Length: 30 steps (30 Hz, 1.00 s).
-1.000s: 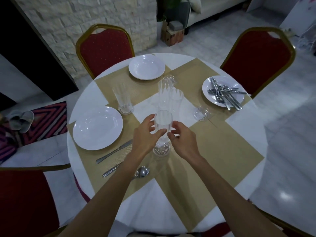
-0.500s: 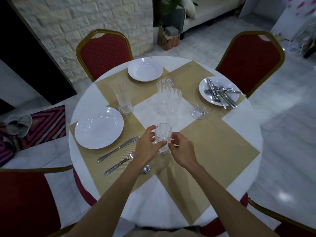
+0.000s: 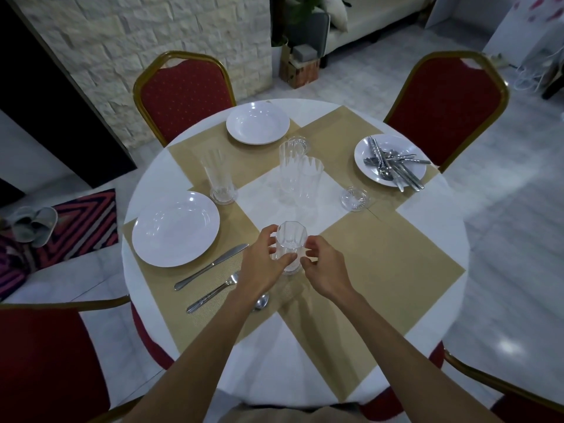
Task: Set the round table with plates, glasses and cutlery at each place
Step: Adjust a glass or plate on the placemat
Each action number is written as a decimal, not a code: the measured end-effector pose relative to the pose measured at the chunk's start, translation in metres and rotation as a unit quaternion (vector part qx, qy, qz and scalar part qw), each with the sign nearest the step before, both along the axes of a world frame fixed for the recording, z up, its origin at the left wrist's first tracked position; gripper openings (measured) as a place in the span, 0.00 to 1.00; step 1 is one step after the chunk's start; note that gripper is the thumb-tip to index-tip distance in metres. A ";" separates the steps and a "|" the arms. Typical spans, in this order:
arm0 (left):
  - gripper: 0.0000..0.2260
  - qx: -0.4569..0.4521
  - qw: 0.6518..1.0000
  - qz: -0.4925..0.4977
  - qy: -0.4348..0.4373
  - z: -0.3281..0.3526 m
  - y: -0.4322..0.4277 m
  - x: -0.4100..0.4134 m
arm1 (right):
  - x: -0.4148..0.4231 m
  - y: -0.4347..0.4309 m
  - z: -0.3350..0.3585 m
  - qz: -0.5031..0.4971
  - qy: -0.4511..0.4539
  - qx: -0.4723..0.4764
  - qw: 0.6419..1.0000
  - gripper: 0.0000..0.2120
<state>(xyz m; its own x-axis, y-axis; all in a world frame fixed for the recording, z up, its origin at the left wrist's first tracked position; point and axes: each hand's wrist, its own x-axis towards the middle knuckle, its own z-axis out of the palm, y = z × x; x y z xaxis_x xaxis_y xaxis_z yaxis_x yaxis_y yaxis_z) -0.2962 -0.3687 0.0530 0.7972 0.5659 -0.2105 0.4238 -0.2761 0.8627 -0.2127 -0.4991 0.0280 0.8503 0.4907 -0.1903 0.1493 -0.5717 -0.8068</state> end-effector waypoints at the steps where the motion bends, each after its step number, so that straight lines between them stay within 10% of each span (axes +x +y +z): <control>1: 0.29 0.005 1.000 0.005 0.001 0.000 -0.001 0.001 | 0.001 0.000 0.000 0.001 0.001 -0.002 1.000 0.18; 10: 0.37 0.019 0.999 -0.009 0.045 0.012 0.009 0.003 | 0.026 -0.014 0.011 0.021 -0.021 -0.040 0.999 0.23; 30: 0.16 0.197 0.980 -0.034 0.013 0.073 0.098 0.156 | 0.204 0.092 0.101 0.129 -0.171 -0.018 0.977 0.18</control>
